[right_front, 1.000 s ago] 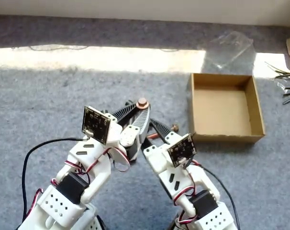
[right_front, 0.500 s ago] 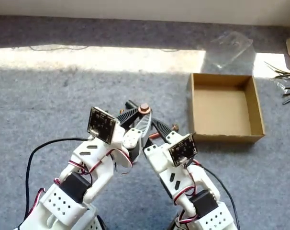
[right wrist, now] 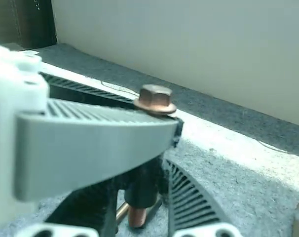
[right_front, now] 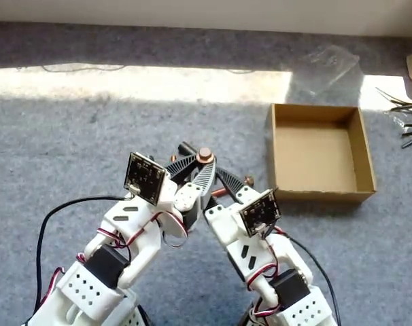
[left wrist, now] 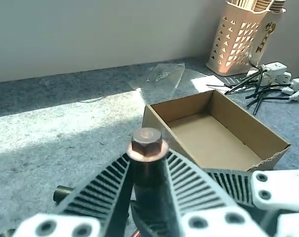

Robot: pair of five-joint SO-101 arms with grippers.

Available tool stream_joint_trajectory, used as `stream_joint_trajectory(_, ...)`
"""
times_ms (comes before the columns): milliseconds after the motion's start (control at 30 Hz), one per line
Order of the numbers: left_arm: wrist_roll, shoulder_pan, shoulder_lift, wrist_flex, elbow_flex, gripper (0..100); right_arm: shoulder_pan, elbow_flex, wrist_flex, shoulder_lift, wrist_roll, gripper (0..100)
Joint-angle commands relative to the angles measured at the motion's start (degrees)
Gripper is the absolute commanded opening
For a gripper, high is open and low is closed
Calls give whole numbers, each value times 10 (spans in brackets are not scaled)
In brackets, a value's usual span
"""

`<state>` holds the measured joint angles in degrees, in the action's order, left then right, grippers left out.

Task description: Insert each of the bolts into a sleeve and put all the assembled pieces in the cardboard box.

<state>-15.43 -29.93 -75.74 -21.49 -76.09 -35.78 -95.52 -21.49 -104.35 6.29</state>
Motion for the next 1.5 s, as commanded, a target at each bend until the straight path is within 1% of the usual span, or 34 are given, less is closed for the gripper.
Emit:
stream_joint_trajectory(0,-4,7,4,6,2,204,-6,-69,3,-6,6,4)
stream_joint_trajectory(133,-4,8,4,7,3,282,-6,-69,3,-6,6,4)
stream_joint_trajectory(267,-4,16,4,8,7,288,-6,-69,2,-6,6,4)
stream_joint_trajectory(533,2,150,3,18,67,288,-6,-70,2,-6,9,4)
stream_joint_trajectory(600,45,163,3,18,74,287,-6,-71,1,-6,10,4)
stream_joint_trajectory(700,139,169,3,18,74,284,4,-71,0,-6,10,4)
stream_joint_trajectory(767,183,170,3,18,74,236,24,-70,0,-6,10,4)
stream_joint_trajectory(833,207,170,-7,18,73,154,49,-69,3,-6,10,4)
stream_joint_trajectory(900,214,170,-32,17,72,69,66,-69,3,-6,10,4)
stream_joint_trajectory(967,213,188,-66,-3,73,2,80,-69,3,-6,10,4)
stream_joint_trajectory(1067,213,224,-129,-43,72,27,89,-69,2,-6,10,4)
stream_joint_trajectory(1233,212,291,-225,-121,65,6,90,-69,0,-6,10,4)
stream_joint_trajectory(1367,212,309,-291,-140,29,5,90,-49,-54,-5,10,4)
stream_joint_trajectory(1467,212,320,-292,-140,8,5,99,6,-111,-5,10,4)
